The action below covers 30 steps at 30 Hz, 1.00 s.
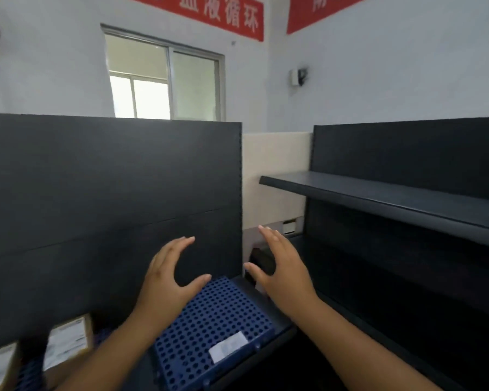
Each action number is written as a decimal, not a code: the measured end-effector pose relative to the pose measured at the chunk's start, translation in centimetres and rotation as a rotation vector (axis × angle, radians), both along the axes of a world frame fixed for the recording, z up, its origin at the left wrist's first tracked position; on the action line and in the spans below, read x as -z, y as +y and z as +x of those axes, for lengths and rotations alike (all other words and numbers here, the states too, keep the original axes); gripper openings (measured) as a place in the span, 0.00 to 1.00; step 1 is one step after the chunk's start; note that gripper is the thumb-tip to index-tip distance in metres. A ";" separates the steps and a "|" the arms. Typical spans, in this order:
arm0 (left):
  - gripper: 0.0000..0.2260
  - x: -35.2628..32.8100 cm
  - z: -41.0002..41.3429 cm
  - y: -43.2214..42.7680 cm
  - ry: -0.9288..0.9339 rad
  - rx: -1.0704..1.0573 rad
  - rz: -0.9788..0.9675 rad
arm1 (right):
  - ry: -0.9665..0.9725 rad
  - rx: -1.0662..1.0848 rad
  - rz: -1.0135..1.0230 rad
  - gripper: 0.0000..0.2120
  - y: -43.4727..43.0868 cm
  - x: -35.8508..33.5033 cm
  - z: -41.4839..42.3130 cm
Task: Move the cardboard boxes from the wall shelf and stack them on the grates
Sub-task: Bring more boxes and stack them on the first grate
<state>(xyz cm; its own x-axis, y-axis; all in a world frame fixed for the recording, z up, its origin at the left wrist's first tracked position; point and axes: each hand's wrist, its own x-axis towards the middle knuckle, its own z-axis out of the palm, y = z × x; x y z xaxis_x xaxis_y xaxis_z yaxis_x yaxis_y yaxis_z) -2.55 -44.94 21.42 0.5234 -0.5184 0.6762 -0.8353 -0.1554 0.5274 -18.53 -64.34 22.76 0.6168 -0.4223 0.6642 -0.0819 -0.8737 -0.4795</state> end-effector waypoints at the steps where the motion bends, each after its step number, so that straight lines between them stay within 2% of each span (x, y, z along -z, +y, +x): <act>1: 0.31 -1.0 -1.3 -2.1 -0.011 0.058 -0.020 | -0.027 0.051 -0.016 0.36 -1.2 -1.3 -2.1; 7: 0.31 -7.0 -9.7 -14.1 -0.047 0.391 -0.154 | -0.055 0.373 -0.215 0.35 -6.6 -8.3 -15.3; 11: 0.33 -9.7 -16.3 -21.3 -0.058 0.528 -0.203 | -0.068 0.578 -0.306 0.34 -9.3 -11.9 -24.6; 19: 0.33 -13.4 -29.6 -30.8 -0.028 0.821 -0.243 | -0.041 0.847 -0.291 0.34 -13.1 -15.7 -39.5; 30: 0.34 -16.9 -38.5 -41.8 -0.029 0.952 -0.162 | 0.037 1.054 -0.241 0.35 -20.3 -17.5 -49.4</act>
<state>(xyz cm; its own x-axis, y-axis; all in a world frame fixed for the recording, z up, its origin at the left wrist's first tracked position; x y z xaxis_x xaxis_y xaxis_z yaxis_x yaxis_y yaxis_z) -41.00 -86.71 38.27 -0.0860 -0.6162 0.7829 -0.5866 0.6665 0.4601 -67.95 -84.65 40.29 0.0410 -0.6128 0.7891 -0.8584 -0.4258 -0.2861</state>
